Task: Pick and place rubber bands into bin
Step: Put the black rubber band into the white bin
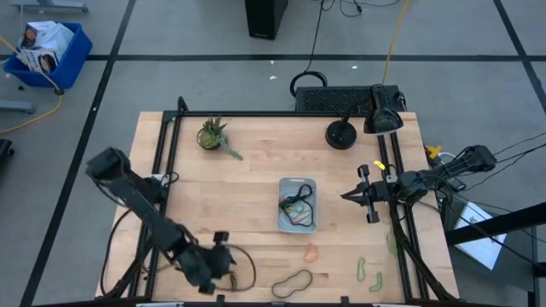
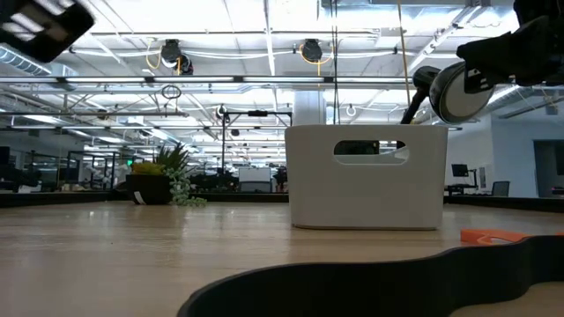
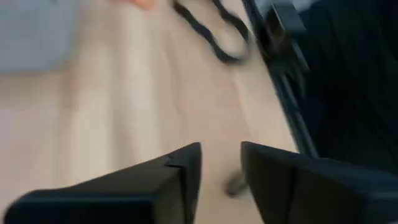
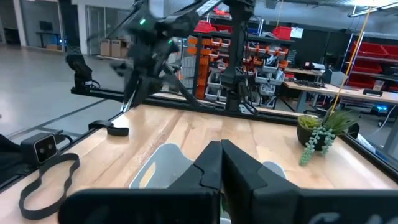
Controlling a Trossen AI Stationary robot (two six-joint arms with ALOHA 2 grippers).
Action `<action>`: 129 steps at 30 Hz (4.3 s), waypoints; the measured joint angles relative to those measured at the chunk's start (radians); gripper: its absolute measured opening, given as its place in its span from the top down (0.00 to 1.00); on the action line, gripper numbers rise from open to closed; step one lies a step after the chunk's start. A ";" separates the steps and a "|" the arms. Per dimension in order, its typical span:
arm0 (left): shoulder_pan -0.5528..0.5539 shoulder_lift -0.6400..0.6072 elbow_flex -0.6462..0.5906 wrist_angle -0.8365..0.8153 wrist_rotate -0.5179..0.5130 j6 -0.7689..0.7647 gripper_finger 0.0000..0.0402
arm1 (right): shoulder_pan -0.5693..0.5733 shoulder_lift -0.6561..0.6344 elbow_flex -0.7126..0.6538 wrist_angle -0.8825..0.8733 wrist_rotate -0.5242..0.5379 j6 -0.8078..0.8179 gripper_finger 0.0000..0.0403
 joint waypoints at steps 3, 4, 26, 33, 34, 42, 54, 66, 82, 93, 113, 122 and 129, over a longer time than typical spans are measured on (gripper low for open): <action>-0.025 0.097 0.040 -0.009 0.083 0.002 0.57 | 0.000 0.000 0.000 -0.002 -0.001 0.014 1.00; -0.031 0.123 0.052 -0.015 0.098 0.008 0.54 | 0.000 0.000 0.000 -0.002 -0.005 0.014 1.00; 0.023 0.296 0.120 -0.052 0.227 0.269 0.51 | 0.000 0.003 -0.001 -0.005 -0.026 0.012 1.00; 0.029 0.300 0.119 -0.018 0.290 0.270 0.89 | 0.000 0.003 -0.001 -0.006 -0.026 0.013 1.00; 0.028 0.300 0.119 -0.016 0.297 0.272 0.94 | 0.000 0.003 -0.001 -0.006 -0.026 0.013 1.00; 0.079 0.163 0.114 -0.106 0.207 0.358 0.98 | 0.000 0.004 -0.001 0.002 -0.026 0.013 1.00; 0.382 -0.130 0.118 0.081 -0.074 0.613 0.98 | 0.000 0.005 -0.001 0.001 -0.026 0.013 1.00; 0.678 0.064 0.118 0.443 0.211 0.656 0.98 | 0.000 0.012 -0.001 0.001 -0.026 -0.007 1.00; 0.721 0.306 0.116 0.564 0.316 0.603 0.97 | 0.000 0.019 -0.001 -0.007 -0.025 -0.020 1.00; 0.721 0.301 0.117 0.570 0.337 0.575 0.50 | 0.000 0.019 -0.001 -0.007 -0.024 -0.013 1.00; 0.524 -0.407 -0.241 0.400 0.052 0.772 0.99 | 0.012 0.044 -0.001 -0.039 -0.047 -0.014 1.00; 0.514 -0.475 -0.724 1.162 -0.023 0.760 0.99 | 0.011 0.075 0.001 -0.031 0.057 -0.004 1.00; 0.513 -0.475 -0.779 1.235 -0.079 0.760 0.99 | 0.077 0.172 0.272 -0.367 0.057 0.024 1.00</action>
